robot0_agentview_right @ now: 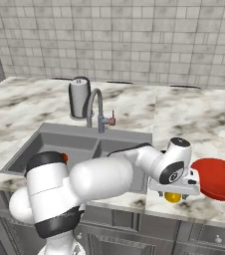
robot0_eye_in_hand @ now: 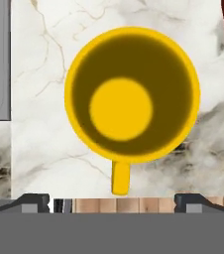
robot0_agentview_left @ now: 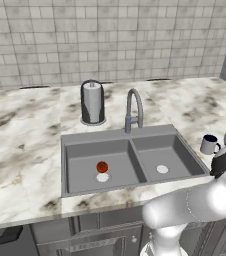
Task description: Clear the mugs and bowl far away from the sink.
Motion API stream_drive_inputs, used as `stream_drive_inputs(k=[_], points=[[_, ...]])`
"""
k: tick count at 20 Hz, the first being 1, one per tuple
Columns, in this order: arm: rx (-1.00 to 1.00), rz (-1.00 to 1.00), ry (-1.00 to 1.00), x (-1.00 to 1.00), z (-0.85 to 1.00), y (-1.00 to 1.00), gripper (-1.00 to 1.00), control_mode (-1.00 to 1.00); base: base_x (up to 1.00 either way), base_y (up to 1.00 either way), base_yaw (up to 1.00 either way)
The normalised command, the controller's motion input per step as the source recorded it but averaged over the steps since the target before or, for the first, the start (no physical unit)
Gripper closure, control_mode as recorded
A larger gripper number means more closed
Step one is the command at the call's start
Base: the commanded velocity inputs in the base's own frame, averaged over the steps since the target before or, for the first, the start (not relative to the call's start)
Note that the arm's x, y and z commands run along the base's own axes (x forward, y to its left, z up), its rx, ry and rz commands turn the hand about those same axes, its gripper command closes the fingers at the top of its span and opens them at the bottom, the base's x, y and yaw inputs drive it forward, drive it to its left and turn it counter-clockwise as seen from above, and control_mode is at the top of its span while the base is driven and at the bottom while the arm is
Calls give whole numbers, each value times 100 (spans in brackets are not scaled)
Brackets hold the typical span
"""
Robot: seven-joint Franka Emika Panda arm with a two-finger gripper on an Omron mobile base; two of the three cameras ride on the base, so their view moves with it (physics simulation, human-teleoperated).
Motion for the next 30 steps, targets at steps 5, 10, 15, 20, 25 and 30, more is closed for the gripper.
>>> stream_drive_inputs(k=[5,10,15,20,25,30], points=[[0,0,0,16,-21,-5,-100,-100,0,0,0],[1,0,0,13,-18,-9,-100,-100,0,0,0],[1,0,0,8,-7,-9,-100,-100,0,0,0],[0,0,0,0,0,0,100,-100,0,0,0],[0,0,0,0,0,0,100,-100,0,0,0],[0,0,0,0,0,0,100,-100,0,0,0]])
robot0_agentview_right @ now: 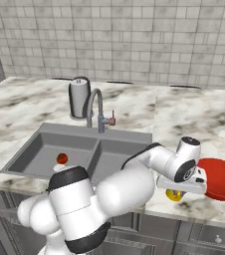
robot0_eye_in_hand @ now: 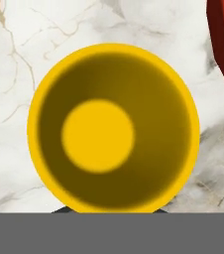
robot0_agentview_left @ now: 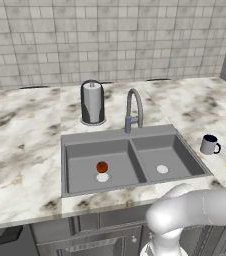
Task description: Clear the mugs and bowl far away from the sink.
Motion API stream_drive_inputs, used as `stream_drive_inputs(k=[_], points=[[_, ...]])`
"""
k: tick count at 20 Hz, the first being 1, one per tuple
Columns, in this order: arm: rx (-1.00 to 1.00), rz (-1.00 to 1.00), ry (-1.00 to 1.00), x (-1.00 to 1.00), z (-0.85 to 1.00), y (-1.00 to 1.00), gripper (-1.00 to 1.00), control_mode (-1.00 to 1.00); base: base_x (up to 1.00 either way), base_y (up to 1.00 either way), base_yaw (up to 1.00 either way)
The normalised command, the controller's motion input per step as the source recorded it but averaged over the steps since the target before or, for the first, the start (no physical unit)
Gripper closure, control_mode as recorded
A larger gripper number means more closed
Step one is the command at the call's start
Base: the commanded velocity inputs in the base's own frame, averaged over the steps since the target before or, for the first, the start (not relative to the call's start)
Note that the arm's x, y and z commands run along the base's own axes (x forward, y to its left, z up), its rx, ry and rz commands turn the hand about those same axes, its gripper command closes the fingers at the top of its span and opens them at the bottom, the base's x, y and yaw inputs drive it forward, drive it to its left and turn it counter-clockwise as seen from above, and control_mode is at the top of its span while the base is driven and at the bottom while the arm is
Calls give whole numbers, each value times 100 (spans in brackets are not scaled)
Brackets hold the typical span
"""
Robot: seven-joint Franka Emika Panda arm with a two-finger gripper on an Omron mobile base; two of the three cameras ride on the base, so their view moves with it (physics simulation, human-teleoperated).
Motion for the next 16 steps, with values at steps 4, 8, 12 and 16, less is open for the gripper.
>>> stream_drive_inputs(k=[4,8,12,16], points=[[0,0,0,-21,7,9,100,-100,0,0,0],[-9,0,-2,-66,46,69,100,-100,0,0,0],[-14,0,-4,-39,66,100,100,-100,0,0,0],[-14,0,-8,-25,65,100,100,-100,0,0,0]])
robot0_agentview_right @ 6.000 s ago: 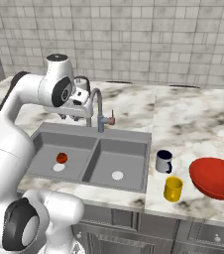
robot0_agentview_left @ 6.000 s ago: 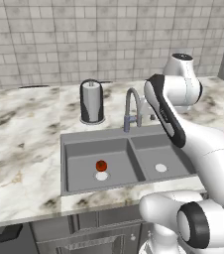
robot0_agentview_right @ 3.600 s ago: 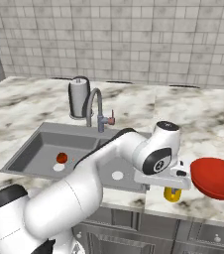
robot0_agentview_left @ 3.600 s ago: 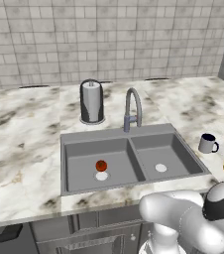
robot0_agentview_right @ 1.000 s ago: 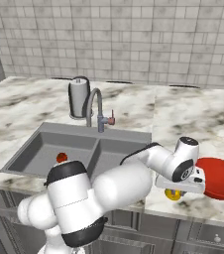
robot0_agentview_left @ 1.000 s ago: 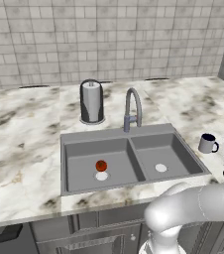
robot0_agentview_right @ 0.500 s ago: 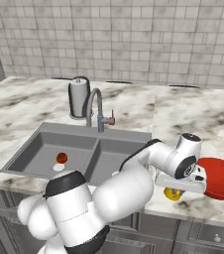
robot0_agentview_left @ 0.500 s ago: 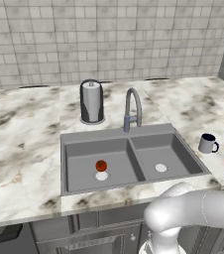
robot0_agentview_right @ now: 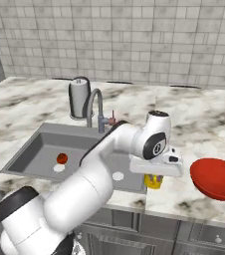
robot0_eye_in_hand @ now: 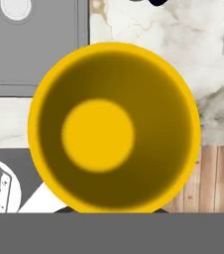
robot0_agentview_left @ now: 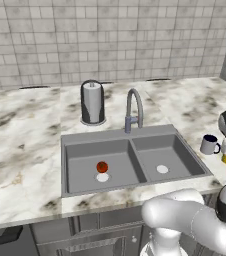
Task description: Clear the mugs and bowl far away from the sink.
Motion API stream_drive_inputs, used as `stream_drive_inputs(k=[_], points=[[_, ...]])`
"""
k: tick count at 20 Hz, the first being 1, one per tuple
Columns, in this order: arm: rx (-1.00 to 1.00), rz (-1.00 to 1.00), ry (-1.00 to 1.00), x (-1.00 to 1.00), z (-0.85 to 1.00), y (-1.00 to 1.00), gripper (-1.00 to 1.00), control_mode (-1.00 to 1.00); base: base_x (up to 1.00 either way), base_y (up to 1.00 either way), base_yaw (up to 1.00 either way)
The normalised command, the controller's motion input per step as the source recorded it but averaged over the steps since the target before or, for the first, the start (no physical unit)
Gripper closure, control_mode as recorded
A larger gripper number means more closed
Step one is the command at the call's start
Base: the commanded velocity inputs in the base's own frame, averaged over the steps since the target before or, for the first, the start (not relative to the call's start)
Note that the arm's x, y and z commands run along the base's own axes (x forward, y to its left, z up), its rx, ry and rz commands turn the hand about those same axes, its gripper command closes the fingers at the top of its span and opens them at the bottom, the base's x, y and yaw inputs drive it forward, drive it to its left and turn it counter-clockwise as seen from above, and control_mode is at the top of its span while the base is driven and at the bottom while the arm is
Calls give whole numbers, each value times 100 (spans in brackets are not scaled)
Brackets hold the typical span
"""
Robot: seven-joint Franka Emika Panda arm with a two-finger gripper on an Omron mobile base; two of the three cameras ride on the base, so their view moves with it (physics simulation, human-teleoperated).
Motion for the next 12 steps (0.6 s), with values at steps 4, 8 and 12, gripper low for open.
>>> stream_drive_inputs(k=[4,8,12], points=[[-7,-3,-4,-5,23,100,100,-100,0,0,0],[0,-4,0,8,0,100,100,-100,0,0,0],[0,-4,-6,9,11,90,100,-100,0,0,0]])
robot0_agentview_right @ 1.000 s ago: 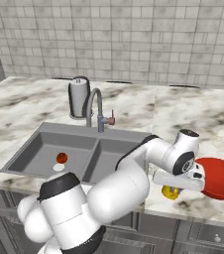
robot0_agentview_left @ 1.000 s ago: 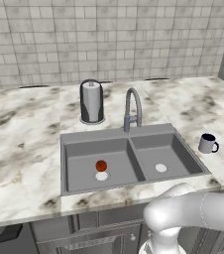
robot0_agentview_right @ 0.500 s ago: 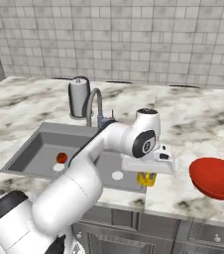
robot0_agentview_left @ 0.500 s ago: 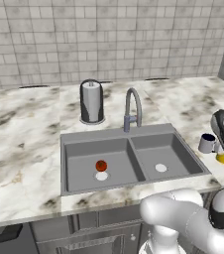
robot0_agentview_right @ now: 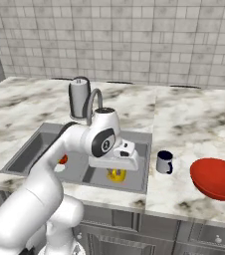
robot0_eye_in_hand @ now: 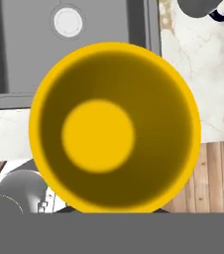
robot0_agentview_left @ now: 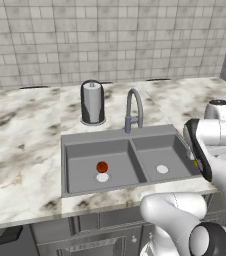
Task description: Clear the mugs and bowl far away from the sink.
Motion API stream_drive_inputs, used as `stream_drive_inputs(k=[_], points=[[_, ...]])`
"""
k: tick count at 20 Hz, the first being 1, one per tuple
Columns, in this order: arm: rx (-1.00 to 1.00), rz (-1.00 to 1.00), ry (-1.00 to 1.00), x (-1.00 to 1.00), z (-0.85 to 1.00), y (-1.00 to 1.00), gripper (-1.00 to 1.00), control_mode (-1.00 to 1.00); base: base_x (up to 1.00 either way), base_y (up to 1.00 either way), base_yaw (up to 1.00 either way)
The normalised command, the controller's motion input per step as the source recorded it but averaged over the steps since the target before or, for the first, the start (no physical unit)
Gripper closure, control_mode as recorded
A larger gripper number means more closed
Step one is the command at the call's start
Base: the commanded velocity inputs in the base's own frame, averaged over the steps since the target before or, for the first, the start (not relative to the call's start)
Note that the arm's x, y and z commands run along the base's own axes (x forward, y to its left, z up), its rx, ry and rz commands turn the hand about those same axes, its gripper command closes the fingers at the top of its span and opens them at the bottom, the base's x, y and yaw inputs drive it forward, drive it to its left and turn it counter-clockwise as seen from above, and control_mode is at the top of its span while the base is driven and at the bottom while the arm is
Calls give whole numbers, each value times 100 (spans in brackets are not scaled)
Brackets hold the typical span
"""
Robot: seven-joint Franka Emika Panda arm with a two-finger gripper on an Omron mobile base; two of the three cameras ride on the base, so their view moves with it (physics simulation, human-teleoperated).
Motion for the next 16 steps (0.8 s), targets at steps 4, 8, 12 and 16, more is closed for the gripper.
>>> stream_drive_inputs(k=[4,8,12,16], points=[[1,0,-4,17,21,74,100,-100,0,0,0],[0,0,0,12,13,68,100,-100,0,0,0],[0,0,0,11,2,38,100,-100,0,0,0],[0,0,0,0,0,11,100,-100,0,0,0]])
